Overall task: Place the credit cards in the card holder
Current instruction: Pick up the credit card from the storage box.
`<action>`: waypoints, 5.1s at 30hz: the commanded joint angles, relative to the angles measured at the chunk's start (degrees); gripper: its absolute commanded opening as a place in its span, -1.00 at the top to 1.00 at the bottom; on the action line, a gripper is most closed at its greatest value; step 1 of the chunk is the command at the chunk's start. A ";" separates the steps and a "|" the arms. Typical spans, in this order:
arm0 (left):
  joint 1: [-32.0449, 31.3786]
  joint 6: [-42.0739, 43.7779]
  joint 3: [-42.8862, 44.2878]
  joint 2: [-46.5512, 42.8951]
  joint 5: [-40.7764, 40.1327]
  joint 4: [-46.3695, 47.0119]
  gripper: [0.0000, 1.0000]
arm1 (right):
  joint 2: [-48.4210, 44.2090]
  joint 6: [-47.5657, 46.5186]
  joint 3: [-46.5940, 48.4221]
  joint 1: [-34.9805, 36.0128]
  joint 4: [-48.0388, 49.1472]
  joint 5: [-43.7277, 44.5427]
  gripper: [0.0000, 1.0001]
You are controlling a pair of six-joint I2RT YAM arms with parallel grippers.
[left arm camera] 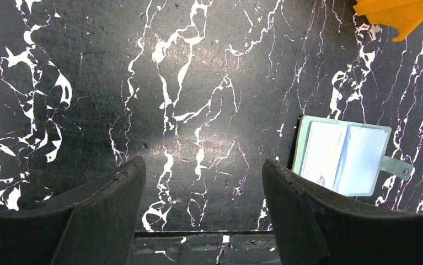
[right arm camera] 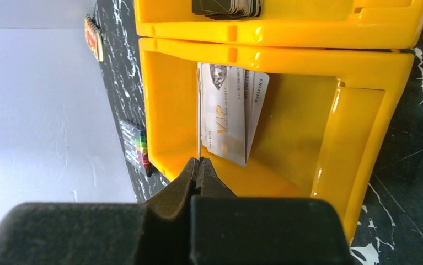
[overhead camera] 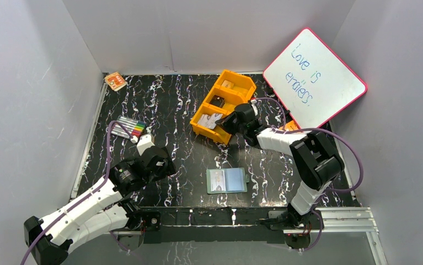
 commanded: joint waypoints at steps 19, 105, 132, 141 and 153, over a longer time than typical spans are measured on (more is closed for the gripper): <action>0.13 0.45 -0.36 -1.14 -1.69 1.02 -0.47 | -11.16 4.72 3.55 -0.57 -9.64 0.52 1.00; 0.20 3.63 3.76 8.17 29.96 57.39 -0.07 | -38.78 5.96 -17.90 -12.68 29.60 -59.71 1.00; 0.60 2.64 2.74 5.61 26.83 59.45 1.00 | -41.67 1.27 -18.37 -12.67 22.48 -57.91 1.00; 3.09 3.15 2.86 3.59 19.88 53.32 1.00 | -43.75 -5.60 -16.99 -13.04 10.78 -54.59 1.00; 20.66 18.98 30.02 39.02 33.49 26.29 1.00 | -49.29 -28.73 -9.86 -13.16 -28.76 -33.51 1.00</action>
